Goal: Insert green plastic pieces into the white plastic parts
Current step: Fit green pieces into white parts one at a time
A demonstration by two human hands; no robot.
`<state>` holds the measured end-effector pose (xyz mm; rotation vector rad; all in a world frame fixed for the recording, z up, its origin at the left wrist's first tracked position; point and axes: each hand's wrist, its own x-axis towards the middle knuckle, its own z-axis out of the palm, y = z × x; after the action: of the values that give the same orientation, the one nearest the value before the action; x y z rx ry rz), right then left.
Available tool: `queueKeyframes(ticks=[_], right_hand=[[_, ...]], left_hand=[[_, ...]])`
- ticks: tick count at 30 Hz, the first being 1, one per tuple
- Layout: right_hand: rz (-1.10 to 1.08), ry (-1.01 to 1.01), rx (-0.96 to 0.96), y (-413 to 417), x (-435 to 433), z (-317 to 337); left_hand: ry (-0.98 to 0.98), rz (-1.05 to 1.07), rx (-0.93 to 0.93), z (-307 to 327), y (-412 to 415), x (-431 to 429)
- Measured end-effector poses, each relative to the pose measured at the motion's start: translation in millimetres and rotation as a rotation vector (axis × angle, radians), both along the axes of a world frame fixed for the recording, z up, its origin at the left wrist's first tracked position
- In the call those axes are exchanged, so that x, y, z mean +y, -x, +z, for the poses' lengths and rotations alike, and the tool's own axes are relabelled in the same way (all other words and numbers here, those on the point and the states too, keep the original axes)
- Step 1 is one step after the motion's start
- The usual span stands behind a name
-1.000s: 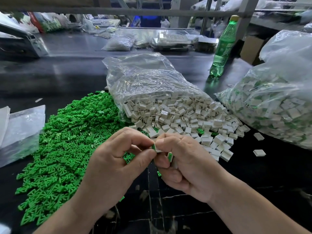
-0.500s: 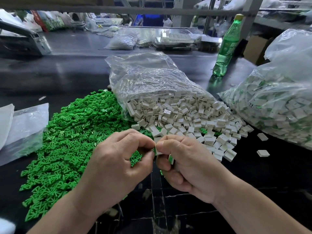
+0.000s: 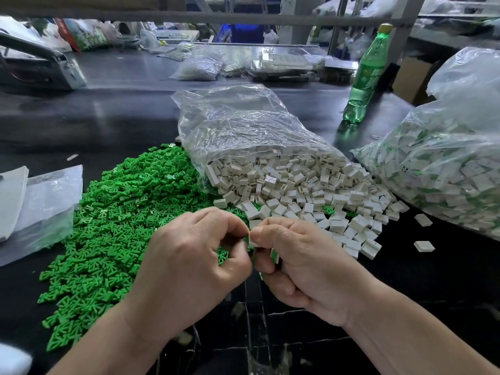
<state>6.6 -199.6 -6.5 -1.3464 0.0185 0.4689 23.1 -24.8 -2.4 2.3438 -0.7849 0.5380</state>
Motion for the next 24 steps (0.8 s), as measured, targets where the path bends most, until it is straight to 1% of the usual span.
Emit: queueKeyframes(ticks=[1, 2, 4, 5, 7, 9, 13, 15, 16, 17, 18, 19, 20, 21, 22, 23, 24], right_hand=[[-0.017, 0.011, -0.014, 0.2, 0.5, 0.3], [-0.032, 0.033, -0.038, 0.3, 0.3, 0.3], [-0.042, 0.099, -0.125, 1.1, 0.1, 0.4], [-0.043, 0.125, -0.170, 1.6, -0.1, 0.5], [-0.042, 0.160, -0.231, 1.7, -1.1, -0.2], [-0.043, 0.176, -0.257, 1.8, -1.6, -1.1], [-0.042, 0.156, -0.270, 1.8, 0.6, -2.2], [-0.059, 0.078, -0.241, -1.5, -3.4, -2.3], [-0.074, -0.027, -0.218, -4.0, -8.5, -1.8], [-0.093, -0.191, -0.195, -7.6, -16.1, -1.3], [-0.111, -0.375, -0.181, -11.6, -25.0, -0.7], [-0.133, -0.524, -0.179, -15.3, -34.0, -0.1], [-0.159, -0.610, -0.175, -18.5, -42.4, 0.3], [-0.180, -0.619, -0.173, -21.4, -48.4, 1.6], [-0.195, -0.550, -0.174, -23.4, -52.6, 2.2], [-0.214, -0.399, -0.182, -24.2, -54.6, 3.2], [-0.245, -0.159, -0.201, -24.2, -55.2, 2.6]], left_hand=[[0.037, 0.025, 0.042, 0.8, 0.8, -0.4], [0.117, 0.046, 0.131, 1.7, 1.4, -0.2], [0.330, 0.021, 0.390, 1.0, 0.1, 0.8], [0.407, -0.029, 0.513, -0.1, -0.8, 1.6], [0.484, -0.111, 0.676, -2.8, -3.0, 4.3], [0.491, -0.145, 0.739, -5.2, -4.8, 4.6], [0.522, -0.096, 0.730, -9.8, -5.1, -2.5], [0.561, -0.082, 0.703, -10.0, -4.9, -6.0], [0.566, -0.076, 0.677, -10.2, -4.6, -6.5], [0.538, -0.062, 0.630, -10.9, -3.8, -5.9], [0.467, -0.043, 0.558, -12.6, -2.9, -4.8], [0.358, -0.029, 0.475, -14.9, -1.8, -3.6], [0.226, -0.024, 0.395, -17.4, -0.4, -3.1], [0.093, -0.025, 0.324, -19.5, 1.5, -4.4], [-0.021, -0.033, 0.264, -20.5, 3.8, -7.2], [-0.112, -0.041, 0.207, -21.0, 5.9, -10.8], [-0.186, -0.055, 0.153, -21.9, 7.3, -14.6]])
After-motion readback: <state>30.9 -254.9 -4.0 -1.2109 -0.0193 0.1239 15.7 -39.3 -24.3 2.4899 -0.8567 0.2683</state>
